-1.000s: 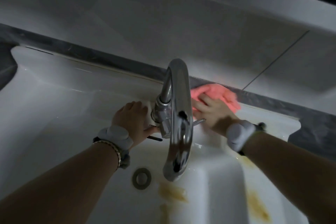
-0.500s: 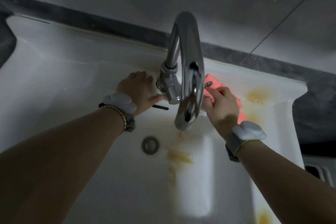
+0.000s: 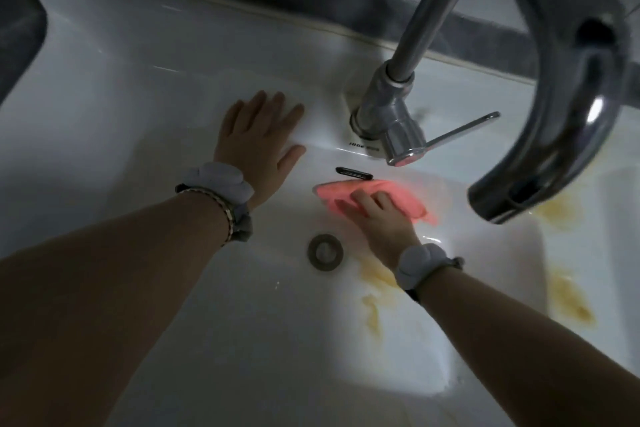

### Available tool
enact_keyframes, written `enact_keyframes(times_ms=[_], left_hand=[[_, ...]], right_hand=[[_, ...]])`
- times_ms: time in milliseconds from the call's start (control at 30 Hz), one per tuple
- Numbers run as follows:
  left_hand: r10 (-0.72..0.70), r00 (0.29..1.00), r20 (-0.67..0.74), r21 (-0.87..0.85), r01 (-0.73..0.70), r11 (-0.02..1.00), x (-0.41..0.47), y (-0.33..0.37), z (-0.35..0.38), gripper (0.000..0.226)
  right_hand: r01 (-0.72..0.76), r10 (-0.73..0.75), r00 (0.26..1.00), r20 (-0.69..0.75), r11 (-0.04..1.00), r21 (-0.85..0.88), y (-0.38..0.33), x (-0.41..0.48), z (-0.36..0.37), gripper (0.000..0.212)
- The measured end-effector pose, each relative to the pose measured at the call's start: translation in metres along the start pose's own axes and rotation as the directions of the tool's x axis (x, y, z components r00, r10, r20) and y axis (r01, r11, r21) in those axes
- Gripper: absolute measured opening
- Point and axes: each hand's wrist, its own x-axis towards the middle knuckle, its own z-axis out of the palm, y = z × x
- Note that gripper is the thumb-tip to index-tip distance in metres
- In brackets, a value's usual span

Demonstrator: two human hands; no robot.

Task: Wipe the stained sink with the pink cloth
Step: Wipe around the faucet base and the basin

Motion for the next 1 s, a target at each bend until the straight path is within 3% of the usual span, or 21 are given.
enact_keyframes(times_ms=[33, 67, 200, 300, 400, 467, 533, 600, 700, 833, 867, 900, 933, 967, 1000], left_hand=[[0.015, 1.0, -0.021, 0.011, -0.014, 1.0, -0.001, -0.002, 0.003, 0.052], [0.02, 0.999, -0.04, 0.022, -0.019, 1.0, -0.002, -0.005, 0.006, 0.051], [0.02, 0.998, -0.062, 0.0, -0.021, 1.0, -0.002, -0.008, 0.009, 0.05], [0.038, 0.997, -0.069, -0.004, -0.039, 0.999, -0.002, -0.008, 0.01, 0.05], [0.042, 0.994, -0.099, 0.01, -0.042, 0.999, -0.001, -0.011, 0.014, 0.05], [0.055, 0.992, -0.11, 0.006, -0.054, 0.998, 0.0, -0.012, 0.017, 0.05], [0.065, 0.991, -0.114, 0.023, -0.063, 0.998, 0.0, -0.012, 0.019, 0.05], [0.069, 0.99, -0.122, 0.029, -0.066, 0.997, 0.0, -0.012, 0.018, 0.049], [0.046, 0.988, -0.147, 0.003, -0.046, 0.999, -0.002, -0.008, 0.015, 0.048], [0.006, 0.971, -0.241, -0.117, -0.035, 0.993, -0.033, 0.01, 0.021, 0.055], [0.019, 0.981, -0.195, -0.126, -0.045, 0.991, -0.048, 0.015, 0.025, 0.057], [0.023, 0.999, -0.046, -0.133, -0.029, 0.991, -0.065, 0.021, 0.03, 0.06], [-0.015, 0.981, 0.195, -0.124, 0.04, 0.991, -0.08, 0.027, 0.032, 0.066], [-0.104, 0.881, 0.461, -0.069, 0.152, 0.986, -0.093, 0.031, 0.038, 0.075], [-0.213, 0.718, 0.662, 0.015, 0.272, 0.962, -0.106, 0.037, 0.044, 0.084]], right_hand=[[0.01, -0.009, 0.996, 0.09, 1.0, -0.003, -0.007, 0.003, 0.004, 0.041], [0.045, -0.036, 0.995, 0.093, 0.994, -0.103, -0.01, 0.006, 0.01, 0.03], [0.08, -0.067, 0.992, 0.106, 0.988, -0.132, -0.014, 0.009, 0.014, 0.027], [0.063, -0.088, 0.985, -0.15, 0.985, -0.159, -0.022, 0.026, -0.002, 0.035], [0.076, -0.117, 0.966, -0.232, 0.981, -0.18, -0.037, 0.048, -0.01, 0.039], [0.175, -0.207, 0.973, -0.099, 0.949, -0.261, -0.041, 0.05, 0.006, 0.037], [0.23, -0.215, 0.973, 0.081, 0.923, -0.307, -0.04, 0.046, 0.022, 0.051], [0.151, -0.14, 0.988, 0.062, 0.953, -0.263, -0.036, 0.037, 0.034, 0.058], [0.036, -0.035, 0.999, 0.028, 0.998, -0.052, -0.018, 0.013, 0.048, 0.05], [-0.32, 0.323, 0.943, -0.081, 0.946, 0.053, 0.009, -0.045, 0.05, 0.032], [-0.423, 0.434, 0.893, -0.121, 0.9, 0.105, 0.011, -0.055, 0.052, 0.032], [-0.533, 0.552, 0.823, -0.133, 0.832, 0.156, 0.01, -0.062, 0.053, 0.032], [-0.623, 0.653, 0.75, -0.109, 0.752, 0.217, 0.009, -0.064, 0.056, 0.031], [-0.685, 0.719, 0.691, -0.078, 0.685, 0.248, 0.005, -0.062, 0.058, 0.031], [-0.723, 0.756, 0.651, -0.067, 0.645, 0.248, 0.001, -0.062, 0.058, 0.033]])
